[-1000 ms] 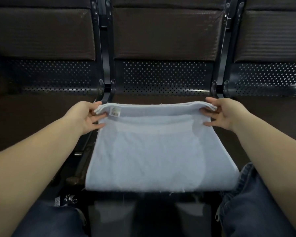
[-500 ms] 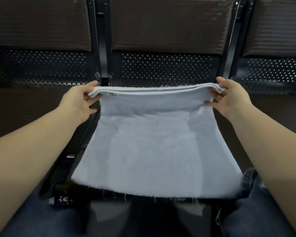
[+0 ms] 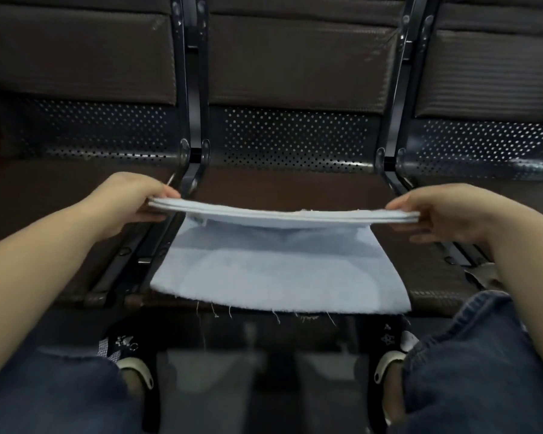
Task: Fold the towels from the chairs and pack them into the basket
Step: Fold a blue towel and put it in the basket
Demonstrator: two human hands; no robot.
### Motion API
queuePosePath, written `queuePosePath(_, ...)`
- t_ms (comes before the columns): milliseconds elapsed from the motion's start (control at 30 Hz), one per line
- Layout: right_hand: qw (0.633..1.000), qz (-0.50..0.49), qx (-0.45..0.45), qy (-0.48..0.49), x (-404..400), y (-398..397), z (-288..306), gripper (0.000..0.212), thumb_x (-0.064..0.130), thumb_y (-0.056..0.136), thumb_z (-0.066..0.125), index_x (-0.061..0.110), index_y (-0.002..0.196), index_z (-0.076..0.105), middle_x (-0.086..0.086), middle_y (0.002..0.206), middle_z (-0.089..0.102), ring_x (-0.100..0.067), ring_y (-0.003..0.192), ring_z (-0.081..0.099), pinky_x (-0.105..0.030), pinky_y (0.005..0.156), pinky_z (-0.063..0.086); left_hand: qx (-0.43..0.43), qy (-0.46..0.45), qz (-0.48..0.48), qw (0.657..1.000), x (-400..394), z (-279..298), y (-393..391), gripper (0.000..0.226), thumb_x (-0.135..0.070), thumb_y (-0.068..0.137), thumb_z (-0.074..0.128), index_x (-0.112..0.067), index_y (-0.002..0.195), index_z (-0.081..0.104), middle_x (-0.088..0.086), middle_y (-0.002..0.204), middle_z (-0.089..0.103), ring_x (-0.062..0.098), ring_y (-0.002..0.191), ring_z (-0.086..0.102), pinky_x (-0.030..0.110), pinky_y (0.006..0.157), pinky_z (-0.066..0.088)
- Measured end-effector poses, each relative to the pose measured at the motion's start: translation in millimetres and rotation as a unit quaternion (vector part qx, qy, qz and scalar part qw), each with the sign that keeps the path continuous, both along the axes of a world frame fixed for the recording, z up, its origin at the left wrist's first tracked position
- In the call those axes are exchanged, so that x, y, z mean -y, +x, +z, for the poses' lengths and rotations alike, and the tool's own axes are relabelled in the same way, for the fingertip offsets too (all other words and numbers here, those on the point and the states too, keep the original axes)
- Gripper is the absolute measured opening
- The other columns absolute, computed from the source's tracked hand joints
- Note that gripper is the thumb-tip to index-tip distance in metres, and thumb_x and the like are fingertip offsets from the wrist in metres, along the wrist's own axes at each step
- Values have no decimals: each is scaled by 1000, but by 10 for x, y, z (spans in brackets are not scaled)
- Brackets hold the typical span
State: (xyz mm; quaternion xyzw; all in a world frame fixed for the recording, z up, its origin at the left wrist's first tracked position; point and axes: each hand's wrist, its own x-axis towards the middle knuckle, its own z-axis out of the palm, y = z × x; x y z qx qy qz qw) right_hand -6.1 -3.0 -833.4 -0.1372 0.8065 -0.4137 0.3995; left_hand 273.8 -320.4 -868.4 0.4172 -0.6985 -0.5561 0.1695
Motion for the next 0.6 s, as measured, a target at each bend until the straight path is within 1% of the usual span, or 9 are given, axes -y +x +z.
queuePosePath(67, 998, 31, 12, 61, -88, 79, 23, 21, 9, 90, 51, 12, 92, 71, 0, 73, 67, -11, 67, 63, -34, 75, 44, 78, -57, -63, 993, -77, 9, 117, 33, 2, 86, 55, -7, 60, 75, 14, 73, 68, 22, 69, 62, 21, 56, 56)
queuePosePath(133, 990, 77, 24, 120, -151, 162, 19, 18, 10, 86, 56, 10, 95, 72, 1, 63, 63, -8, 52, 58, -29, 64, 42, 154, -72, -128, 977, -145, 6, 211, 20, -1, 83, 61, -1, 67, 73, 13, 62, 65, 21, 61, 57, 24, 53, 50)
queuePosePath(200, 970, 154, 34, 186, -180, 267, 3, 18, 10, 84, 58, 6, 96, 72, 1, 58, 59, -7, 45, 50, -24, 55, 38, 240, -62, -196, 949, -212, -7, 265, 11, -6, 77, 65, -1, 71, 73, 11, 57, 59, 16, 52, 52, 22, 49, 43)
queuePosePath(267, 944, 218, 22, 248, -175, 381, -21, 19, 11, 83, 61, 5, 96, 73, 1, 59, 60, -7, 46, 47, -21, 52, 36, 325, -54, -244, 912, -278, -29, 280, 11, -11, 75, 65, -3, 76, 73, 8, 57, 57, 13, 50, 55, 22, 53, 42)
queuePosePath(367, 920, 232, -28, 314, -122, 436, -68, 27, 21, 77, 72, 5, 98, 73, -1, 66, 62, -10, 52, 47, -24, 60, 38, 395, -67, -248, 882, -352, -12, 254, 11, -18, 84, 66, -9, 77, 67, 4, 55, 54, 18, 57, 64, 23, 59, 44)
queuePosePath(433, 913, 215, -73, 338, -62, 420, -82, 40, 33, 70, 79, 5, 98, 71, -5, 73, 59, -16, 57, 44, -27, 61, 38, 409, -110, -232, 876, -376, 38, 201, 20, -27, 87, 65, -11, 75, 67, 3, 59, 52, 19, 56, 60, 25, 57, 45)
queuePosePath(500, 893, 212, -164, 361, 60, 460, -92, 45, 41, 78, 73, 7, 107, 67, -4, 87, 61, -18, 70, 53, -30, 69, 43, 408, -184, -210, 869, -441, 84, 114, 27, -36, 89, 62, -12, 82, 70, 2, 68, 56, 19, 63, 58, 27, 61, 45)
queuePosePath(567, 866, 222, -272, 356, 199, 559, -129, 51, 45, 87, 63, 8, 122, 60, -5, 109, 61, -23, 97, 58, -33, 84, 46, 392, -258, -196, 861, -569, 63, -16, 30, -43, 90, 59, -15, 96, 69, 2, 93, 64, 19, 83, 59, 28, 73, 45)
queuePosePath(600, 859, 235, -309, 335, 287, 641, -147, 56, 47, 90, 57, 7, 129, 56, -7, 124, 57, -25, 110, 56, -34, 93, 45, 381, -282, -198, 858, -655, 28, -93, 34, -46, 90, 57, -18, 108, 65, 2, 111, 61, 19, 96, 57, 29, 80, 45)
